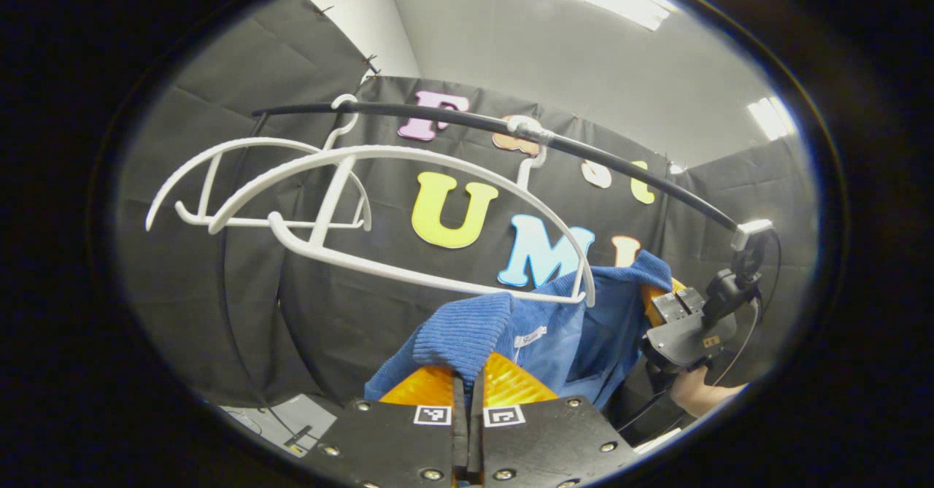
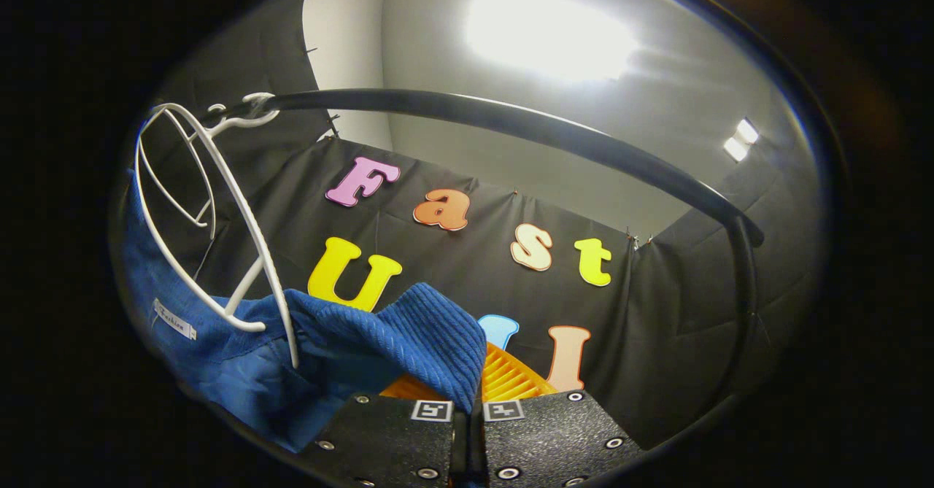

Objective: Grasp the clothes on the hanger with both hands and then place them into the laundry hamper below.

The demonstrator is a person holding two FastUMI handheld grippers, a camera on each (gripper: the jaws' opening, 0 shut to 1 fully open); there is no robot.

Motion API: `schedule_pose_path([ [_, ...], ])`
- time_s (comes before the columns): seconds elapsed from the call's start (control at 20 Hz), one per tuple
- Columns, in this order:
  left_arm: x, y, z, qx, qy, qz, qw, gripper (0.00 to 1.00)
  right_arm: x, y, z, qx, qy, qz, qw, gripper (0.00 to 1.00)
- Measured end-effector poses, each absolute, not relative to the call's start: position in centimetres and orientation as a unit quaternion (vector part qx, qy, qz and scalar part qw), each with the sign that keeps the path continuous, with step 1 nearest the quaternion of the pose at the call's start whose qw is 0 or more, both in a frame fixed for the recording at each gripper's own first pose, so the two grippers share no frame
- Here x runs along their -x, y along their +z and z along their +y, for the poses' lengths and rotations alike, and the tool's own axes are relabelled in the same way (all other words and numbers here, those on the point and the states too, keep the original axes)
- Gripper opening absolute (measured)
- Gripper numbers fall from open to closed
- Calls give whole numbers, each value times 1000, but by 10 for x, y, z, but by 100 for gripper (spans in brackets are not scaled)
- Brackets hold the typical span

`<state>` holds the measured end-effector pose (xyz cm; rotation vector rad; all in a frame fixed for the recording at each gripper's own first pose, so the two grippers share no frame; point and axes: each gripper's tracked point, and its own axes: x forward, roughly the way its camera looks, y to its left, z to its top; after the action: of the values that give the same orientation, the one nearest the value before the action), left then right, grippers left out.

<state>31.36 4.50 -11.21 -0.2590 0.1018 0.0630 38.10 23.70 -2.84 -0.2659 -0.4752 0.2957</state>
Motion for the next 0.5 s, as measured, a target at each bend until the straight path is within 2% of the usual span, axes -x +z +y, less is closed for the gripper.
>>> schedule_pose_path([
  [0.15, -326, -130, 38, 130, 26, 83, 988, 2, -383, -41, 238, 167, 144, -237, 946, 1],
  [0.3, -331, -165, 38, 124, 31, 136, 982, 1, -394, -67, 232, 192, 145, -197, 950, 1],
  [0.5, -319, -163, 26, 113, 18, 126, 985, 2, -383, -82, 213, 196, 145, -178, 953, 1],
])
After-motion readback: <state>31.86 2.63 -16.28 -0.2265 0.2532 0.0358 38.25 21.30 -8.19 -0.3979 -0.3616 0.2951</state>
